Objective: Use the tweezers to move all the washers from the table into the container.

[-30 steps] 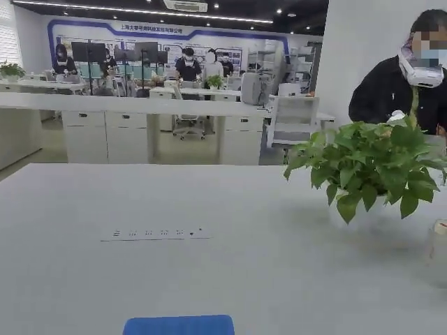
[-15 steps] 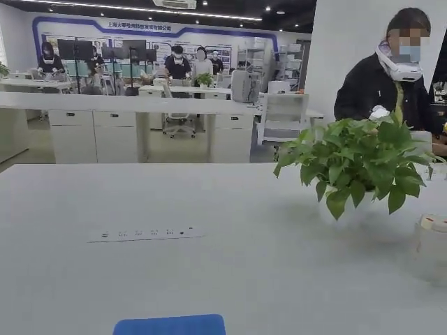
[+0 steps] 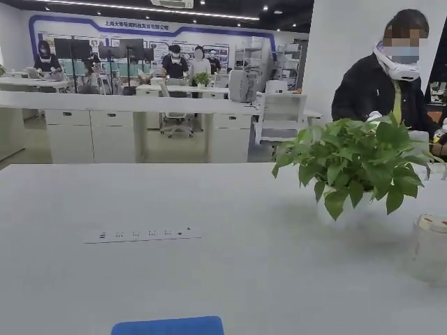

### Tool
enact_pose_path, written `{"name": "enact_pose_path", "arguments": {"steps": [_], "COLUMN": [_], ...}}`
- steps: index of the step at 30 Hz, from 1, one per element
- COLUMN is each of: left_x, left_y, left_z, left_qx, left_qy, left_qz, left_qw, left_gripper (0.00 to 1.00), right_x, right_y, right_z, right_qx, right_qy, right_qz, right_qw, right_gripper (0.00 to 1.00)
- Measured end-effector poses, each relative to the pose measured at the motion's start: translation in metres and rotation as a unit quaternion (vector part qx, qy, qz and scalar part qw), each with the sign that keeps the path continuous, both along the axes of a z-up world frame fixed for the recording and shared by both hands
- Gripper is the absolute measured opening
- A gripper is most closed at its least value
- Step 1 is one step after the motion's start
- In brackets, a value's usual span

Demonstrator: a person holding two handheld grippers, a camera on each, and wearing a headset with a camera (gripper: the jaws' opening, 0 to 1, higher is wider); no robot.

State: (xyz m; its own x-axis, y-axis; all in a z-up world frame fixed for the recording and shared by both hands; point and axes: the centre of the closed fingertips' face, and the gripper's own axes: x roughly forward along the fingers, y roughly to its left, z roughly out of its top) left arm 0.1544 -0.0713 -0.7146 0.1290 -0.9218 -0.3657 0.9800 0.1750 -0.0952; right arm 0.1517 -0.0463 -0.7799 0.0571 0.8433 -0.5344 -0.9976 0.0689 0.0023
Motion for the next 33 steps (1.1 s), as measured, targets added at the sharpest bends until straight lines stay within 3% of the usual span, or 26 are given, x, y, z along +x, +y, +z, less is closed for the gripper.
{"name": "enact_pose_path", "arguments": {"steps": [1,3,5,6,9,11,17,19,22,28,31,33], "left_x": [-0.001,0.006,0.008,0.008,0.014,0.016,0.018,0.018,0.017,0.02,0.021,0.021], "left_y": [0.003,0.009,0.014,0.015,0.023,0.026,0.032,0.035,0.04,0.053,0.059,0.061], "left_z": [-0.004,-0.012,-0.02,-0.024,-0.044,-0.056,-0.08,-0.085,-0.092,-0.111,-0.122,-0.127], "left_qx": [0.017,0.053,0.078,0.087,0.129,0.154,0.184,0.195,0.207,0.236,0.254,0.265], "left_qy": [-0.003,-0.037,-0.051,-0.05,-0.068,-0.068,-0.058,-0.057,-0.052,-0.026,-0.017,-0.016], "left_qz": [-0.006,-0.005,-0.007,-0.01,-0.015,-0.02,-0.031,-0.034,-0.036,-0.034,-0.036,-0.039], "left_qw": [0.9998,0.9979,0.9956,0.9949,0.9891,0.9855,0.9806,0.9786,0.9763,0.9709,0.9664,0.9634], "left_gripper": [0.0,0.0,0.0,0.0,0.0,0.0,0.0,0.0,0.0,0.0,0.0,0.0], "right_x": [0.003,0.008,0.015,0.017,0.026,0.029,0.029,0.028,0.03,0.032,0.032,0.033], "right_y": [-0.002,-0.005,-0.007,-0.008,-0.009,-0.008,-0.005,-0.006,-0.009,-0.027,-0.044,-0.059], "right_z": [-0.004,-0.011,-0.016,-0.018,-0.03,-0.037,-0.06,-0.061,-0.056,-0.038,-0.034,-0.034], "right_qx": [-0.009,-0.027,-0.038,-0.042,-0.054,-0.062,-0.079,-0.075,-0.064,-0.038,-0.047,-0.071], "right_qy": [-0.005,-0.012,-0.023,-0.022,-0.015,-0.009,0.014,0.039,0.039,0.045,0.031,0.017], "right_qz": [-0.003,-0.012,-0.025,-0.029,-0.044,-0.048,-0.057,-0.077,-0.087,-0.137,-0.152,-0.16], "right_qw": [0.9999,0.9995,0.9987,0.9985,0.9975,0.9969,0.9951,0.9934,0.9934,0.9889,0.9868,0.9844], "right_gripper": [0.04,0.05,0.05,0.05,0.06,0.07,0.08,0.1,0.13,0.22,0.28,0.34]}}
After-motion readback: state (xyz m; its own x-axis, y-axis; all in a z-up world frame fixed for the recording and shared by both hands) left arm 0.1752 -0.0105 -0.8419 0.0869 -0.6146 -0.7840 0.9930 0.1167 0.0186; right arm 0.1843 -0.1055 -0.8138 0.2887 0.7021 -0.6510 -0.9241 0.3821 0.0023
